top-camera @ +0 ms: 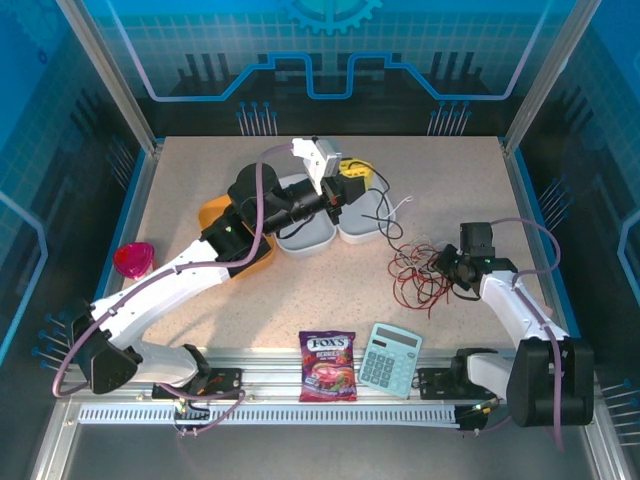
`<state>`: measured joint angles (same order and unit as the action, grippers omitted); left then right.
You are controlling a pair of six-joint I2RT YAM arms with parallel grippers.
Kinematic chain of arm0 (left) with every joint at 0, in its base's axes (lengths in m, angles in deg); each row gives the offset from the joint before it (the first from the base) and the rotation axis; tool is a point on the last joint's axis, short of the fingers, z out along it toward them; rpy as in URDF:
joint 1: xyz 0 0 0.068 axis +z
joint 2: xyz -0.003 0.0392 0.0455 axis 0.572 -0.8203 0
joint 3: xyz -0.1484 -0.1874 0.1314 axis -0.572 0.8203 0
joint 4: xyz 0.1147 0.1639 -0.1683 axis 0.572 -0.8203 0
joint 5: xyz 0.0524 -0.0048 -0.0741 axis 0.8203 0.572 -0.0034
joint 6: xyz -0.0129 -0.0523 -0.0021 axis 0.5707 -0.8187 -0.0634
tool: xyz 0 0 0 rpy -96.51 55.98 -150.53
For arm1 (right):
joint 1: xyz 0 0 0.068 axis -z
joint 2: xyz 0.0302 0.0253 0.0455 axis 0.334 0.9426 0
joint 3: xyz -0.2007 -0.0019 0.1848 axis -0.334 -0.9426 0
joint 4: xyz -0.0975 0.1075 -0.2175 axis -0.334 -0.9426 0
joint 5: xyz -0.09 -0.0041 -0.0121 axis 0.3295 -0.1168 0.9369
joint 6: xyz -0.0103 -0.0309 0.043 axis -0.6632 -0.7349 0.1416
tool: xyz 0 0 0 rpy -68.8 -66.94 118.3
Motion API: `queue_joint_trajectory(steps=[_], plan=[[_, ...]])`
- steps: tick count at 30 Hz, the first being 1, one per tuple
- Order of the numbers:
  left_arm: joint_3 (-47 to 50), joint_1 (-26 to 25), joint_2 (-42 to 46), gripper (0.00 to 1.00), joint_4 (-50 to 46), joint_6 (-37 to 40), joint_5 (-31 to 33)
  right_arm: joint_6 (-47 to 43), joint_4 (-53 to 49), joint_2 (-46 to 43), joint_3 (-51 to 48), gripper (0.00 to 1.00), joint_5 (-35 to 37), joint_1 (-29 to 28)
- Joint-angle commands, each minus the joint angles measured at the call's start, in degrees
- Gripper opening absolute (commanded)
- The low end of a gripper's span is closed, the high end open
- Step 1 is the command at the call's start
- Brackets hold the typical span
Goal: Untangle the cables
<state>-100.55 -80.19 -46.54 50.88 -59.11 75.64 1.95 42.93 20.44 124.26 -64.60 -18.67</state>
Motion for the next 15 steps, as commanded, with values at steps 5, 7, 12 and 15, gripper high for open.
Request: queue_joint_trajectory(steps=[5,7,12,15], plan=[[-0.66,-0.36,1.91,0.03,-0.12,-0.12,0.67,-3.83,-3.46,-4.23,3.0,0.24,-1.88,-0.2],[-0.36,-0.4,1.63,0.03,-0.03,-0.72,1.41,-5.39,-5.45,-6.36,5.15,0.33,-1.59,-1.27],[-0.14,-0.42,0.56,0.03,-0.41,-3.57,3.51,-9.53,-7.15,-12.55,8.73,0.43,-2.5,-4.84],[-0.91,-0.4,0.05,0.03,-1.49,-4.26,5.65,-12.93,-4.22,-16.38,7.71,0.43,-1.88,-8.87]])
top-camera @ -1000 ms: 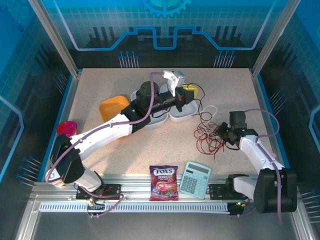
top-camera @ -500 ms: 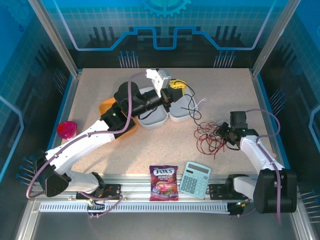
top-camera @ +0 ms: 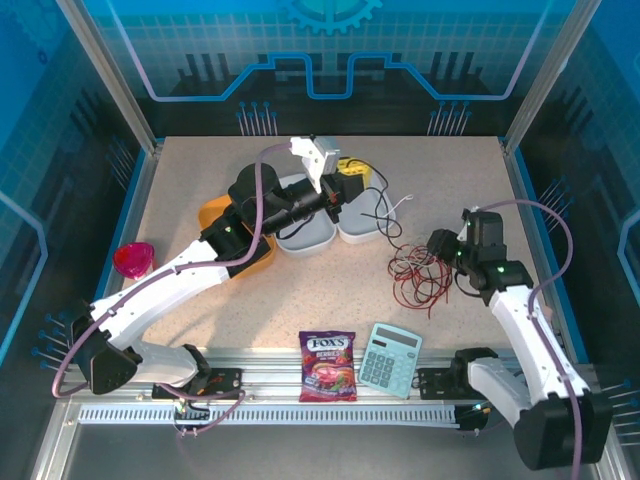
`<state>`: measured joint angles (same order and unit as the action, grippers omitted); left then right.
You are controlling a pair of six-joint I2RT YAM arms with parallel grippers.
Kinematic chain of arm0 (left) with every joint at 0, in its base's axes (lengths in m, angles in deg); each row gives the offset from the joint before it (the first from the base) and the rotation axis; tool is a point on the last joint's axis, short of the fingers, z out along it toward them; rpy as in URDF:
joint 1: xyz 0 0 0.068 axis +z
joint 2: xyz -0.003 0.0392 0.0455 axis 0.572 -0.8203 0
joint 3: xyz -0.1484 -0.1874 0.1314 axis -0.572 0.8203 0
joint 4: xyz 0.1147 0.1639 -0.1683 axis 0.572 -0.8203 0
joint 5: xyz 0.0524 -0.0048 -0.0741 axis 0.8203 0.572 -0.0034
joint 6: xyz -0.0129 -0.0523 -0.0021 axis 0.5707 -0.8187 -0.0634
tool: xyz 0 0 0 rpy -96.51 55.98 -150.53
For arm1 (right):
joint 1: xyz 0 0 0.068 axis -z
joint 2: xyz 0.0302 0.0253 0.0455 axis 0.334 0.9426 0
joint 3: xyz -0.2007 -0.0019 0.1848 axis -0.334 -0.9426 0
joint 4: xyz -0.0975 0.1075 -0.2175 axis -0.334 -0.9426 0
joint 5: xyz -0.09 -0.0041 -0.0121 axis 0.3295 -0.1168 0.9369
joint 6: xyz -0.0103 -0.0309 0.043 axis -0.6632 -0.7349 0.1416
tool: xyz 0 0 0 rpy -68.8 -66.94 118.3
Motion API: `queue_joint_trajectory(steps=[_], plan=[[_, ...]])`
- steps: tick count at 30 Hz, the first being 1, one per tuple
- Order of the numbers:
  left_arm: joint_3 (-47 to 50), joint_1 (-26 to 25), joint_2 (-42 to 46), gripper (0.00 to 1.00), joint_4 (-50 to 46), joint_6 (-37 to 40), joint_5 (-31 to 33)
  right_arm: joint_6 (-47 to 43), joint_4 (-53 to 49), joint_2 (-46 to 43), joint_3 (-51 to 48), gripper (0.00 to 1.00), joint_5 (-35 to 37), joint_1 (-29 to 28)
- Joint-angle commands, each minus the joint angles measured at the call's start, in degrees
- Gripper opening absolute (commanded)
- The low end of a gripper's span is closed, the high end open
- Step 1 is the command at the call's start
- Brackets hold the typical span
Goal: Untangle the cables
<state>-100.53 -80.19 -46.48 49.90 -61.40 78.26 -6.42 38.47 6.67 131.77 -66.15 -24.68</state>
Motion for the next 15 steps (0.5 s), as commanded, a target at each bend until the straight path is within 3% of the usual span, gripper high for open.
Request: queue_joint_trajectory(steps=[1,8,15], plan=[[-1.3,-0.4,-0.19,0.03,-1.14,-2.12,3.83,-5.88,2.38,-4.25,-0.99,0.44,-0.24,-4.68],[-2.35,-0.4,-0.74,0.04,-2.66,-2.3,6.55,-13.45,21.73,-16.7,-14.26,0.55,3.24,-19.61],[-2.59,-0.4,-0.96,0.04,-2.97,-2.88,6.21,-16.54,30.69,-15.58,-18.37,0.59,4.53,-25.42]])
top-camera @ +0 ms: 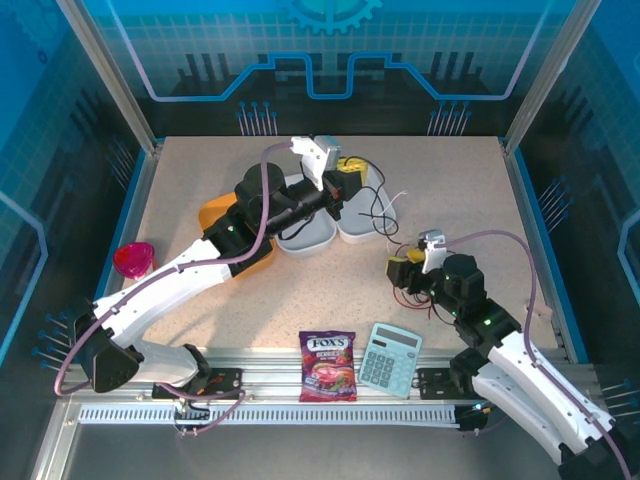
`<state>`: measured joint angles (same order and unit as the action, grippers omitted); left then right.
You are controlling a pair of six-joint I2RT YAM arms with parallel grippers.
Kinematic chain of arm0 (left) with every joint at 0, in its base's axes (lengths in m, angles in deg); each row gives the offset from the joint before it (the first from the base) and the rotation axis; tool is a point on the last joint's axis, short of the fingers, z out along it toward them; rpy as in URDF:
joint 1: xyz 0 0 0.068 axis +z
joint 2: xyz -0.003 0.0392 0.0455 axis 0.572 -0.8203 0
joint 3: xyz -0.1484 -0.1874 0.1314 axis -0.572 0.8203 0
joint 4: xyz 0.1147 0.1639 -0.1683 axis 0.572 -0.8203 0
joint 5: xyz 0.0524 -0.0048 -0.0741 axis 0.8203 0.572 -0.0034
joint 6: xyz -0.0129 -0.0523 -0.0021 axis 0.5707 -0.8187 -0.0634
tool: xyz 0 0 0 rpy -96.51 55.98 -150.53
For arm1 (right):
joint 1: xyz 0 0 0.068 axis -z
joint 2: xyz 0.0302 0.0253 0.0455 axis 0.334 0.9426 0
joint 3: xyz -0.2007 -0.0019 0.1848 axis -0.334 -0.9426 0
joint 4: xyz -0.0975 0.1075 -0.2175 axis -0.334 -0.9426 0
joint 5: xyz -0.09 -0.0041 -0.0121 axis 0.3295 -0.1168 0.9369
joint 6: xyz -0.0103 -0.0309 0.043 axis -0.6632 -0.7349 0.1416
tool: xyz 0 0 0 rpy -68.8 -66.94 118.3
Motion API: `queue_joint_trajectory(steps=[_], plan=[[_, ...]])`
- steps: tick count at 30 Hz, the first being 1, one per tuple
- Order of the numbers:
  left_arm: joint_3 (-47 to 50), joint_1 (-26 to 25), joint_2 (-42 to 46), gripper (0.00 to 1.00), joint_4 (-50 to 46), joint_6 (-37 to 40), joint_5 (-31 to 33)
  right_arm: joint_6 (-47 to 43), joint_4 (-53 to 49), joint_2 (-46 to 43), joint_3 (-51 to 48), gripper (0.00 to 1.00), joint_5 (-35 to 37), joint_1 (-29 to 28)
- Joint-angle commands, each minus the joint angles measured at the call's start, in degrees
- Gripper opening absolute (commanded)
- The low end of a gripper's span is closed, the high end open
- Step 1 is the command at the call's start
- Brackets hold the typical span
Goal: Untangle the cables
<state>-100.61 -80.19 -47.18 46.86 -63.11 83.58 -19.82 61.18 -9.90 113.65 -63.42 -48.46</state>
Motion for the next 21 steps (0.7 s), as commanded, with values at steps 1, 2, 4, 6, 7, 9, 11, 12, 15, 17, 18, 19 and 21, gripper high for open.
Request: queue_joint_trajectory(steps=[1,2,4,6,7,9,11,12,15,17,18,19,21], plan=[[-2.5,-0.4,-0.23,0.04,0.11,-1.32,0.69,-3.26,8.62,2.25,0.04,0.59,3.05,-2.23],[-2.41,-0.4,-0.25,0.04,0.1,-1.44,0.45,-3.39,9.19,3.36,0.4,0.59,3.8,-2.59],[-2.32,-0.4,-0.13,0.04,0.26,-2.06,-0.22,-3.44,11.66,6.21,0.81,0.59,4.0,-2.67],[-2.07,-0.4,0.11,0.05,0.35,-2.4,-0.54,-3.62,14.2,8.97,1.4,0.58,4.52,-2.68],[-2.02,-0.43,0.21,0.05,0.36,-2.53,-0.55,-3.75,15.51,10.47,1.52,0.57,5.59,-2.64],[-1.92,-0.43,0.64,0.05,0.27,-2.4,-0.28,-3.88,17.83,13.16,1.65,0.46,8.16,-2.61],[-1.81,-0.41,1.3,0.05,-0.05,-2.0,0.38,-3.17,19.47,14.68,1.52,0.24,10.06,-2.26],[-1.65,-0.32,1.7,0.05,-0.3,-1.58,0.98,-2.64,20.11,14.95,1.29,0.14,10.54,-1.89],[-0.71,0.06,2.84,0.06,-0.13,-0.29,3.64,-0.18,19.57,14.49,0.33,0.0,12.87,-0.56],[0.13,0.95,3.67,0.06,0.3,-0.46,4.4,1.74,17.34,13.53,-0.27,0.0,14.14,0.95],[0.55,1.57,4.04,0.06,0.6,-0.86,4.51,2.89,15.89,12.83,-0.55,0.0,14.45,1.91],[0.96,2.37,4.4,0.06,0.87,-1.32,4.63,3.85,14.42,12.08,-0.9,0.0,14.33,2.9],[1.62,3.99,4.94,0.06,1.59,-2.07,4.84,5.41,11.65,10.45,-1.48,0.0,14.22,4.64]])
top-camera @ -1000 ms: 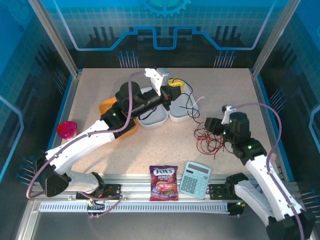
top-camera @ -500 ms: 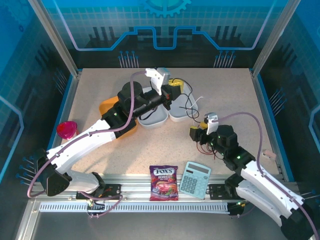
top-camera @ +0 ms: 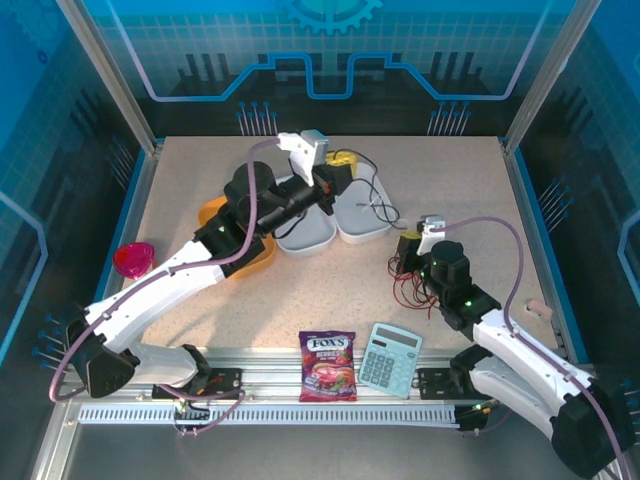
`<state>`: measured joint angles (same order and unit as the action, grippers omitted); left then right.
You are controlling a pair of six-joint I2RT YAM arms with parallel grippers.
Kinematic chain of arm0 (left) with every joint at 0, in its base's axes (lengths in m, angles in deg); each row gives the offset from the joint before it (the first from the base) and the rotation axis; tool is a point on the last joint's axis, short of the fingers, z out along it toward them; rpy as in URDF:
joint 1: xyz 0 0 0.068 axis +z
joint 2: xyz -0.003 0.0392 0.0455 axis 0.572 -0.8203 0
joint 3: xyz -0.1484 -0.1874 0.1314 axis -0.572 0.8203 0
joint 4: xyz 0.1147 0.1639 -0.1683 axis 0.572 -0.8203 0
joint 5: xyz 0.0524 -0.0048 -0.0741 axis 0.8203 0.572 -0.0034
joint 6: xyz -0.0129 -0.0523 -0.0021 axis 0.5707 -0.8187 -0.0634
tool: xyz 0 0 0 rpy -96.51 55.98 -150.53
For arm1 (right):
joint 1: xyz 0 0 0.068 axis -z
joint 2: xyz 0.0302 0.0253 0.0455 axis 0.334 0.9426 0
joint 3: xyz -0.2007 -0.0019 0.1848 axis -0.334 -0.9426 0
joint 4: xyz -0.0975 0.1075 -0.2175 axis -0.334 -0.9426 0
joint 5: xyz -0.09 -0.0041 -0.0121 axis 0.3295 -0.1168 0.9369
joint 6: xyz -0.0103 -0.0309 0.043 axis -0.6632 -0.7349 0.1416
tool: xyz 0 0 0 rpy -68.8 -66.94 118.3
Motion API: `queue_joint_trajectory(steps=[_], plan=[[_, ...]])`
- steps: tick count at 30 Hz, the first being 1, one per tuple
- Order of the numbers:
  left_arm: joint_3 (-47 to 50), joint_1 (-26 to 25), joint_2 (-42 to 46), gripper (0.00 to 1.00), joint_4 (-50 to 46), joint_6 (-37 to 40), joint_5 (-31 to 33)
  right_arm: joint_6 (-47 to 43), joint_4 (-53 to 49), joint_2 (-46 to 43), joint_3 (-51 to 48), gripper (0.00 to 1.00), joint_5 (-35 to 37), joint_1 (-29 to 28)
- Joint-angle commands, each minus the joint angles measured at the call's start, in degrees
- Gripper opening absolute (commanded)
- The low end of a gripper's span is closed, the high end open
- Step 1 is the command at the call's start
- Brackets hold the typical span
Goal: Untangle the cables
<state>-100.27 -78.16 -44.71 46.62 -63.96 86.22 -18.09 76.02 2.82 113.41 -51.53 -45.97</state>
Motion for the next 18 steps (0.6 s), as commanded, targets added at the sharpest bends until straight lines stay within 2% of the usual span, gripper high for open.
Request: queue_joint_trajectory(steps=[1,8,12,14,16,18], plan=[[1.51,2.87,2.7,0.06,2.0,-1.59,2.45,4.13,-4.51,-3.2,-1.58,0.0,2.14,2.92],[0.91,7.61,3.71,0.07,3.43,-1.79,5.26,7.15,-12.17,-7.03,-2.19,0.0,3.17,5.79],[-3.09,8.26,-0.52,0.07,2.02,0.71,6.41,8.41,-14.34,-7.17,-1.4,0.0,3.5,6.16],[-6.79,9.02,-3.18,0.07,-0.46,2.93,8.46,8.84,-15.51,-7.15,-1.18,0.0,4.41,6.25],[-9.95,10.4,-4.93,0.05,-0.71,4.71,13.77,9.95,-17.49,-7.08,-1.08,0.0,6.0,6.41],[-11.64,12.56,-6.29,0.04,1.14,4.56,14.12,10.81,-18.54,-7.17,-1.37,0.0,5.9,6.68]])
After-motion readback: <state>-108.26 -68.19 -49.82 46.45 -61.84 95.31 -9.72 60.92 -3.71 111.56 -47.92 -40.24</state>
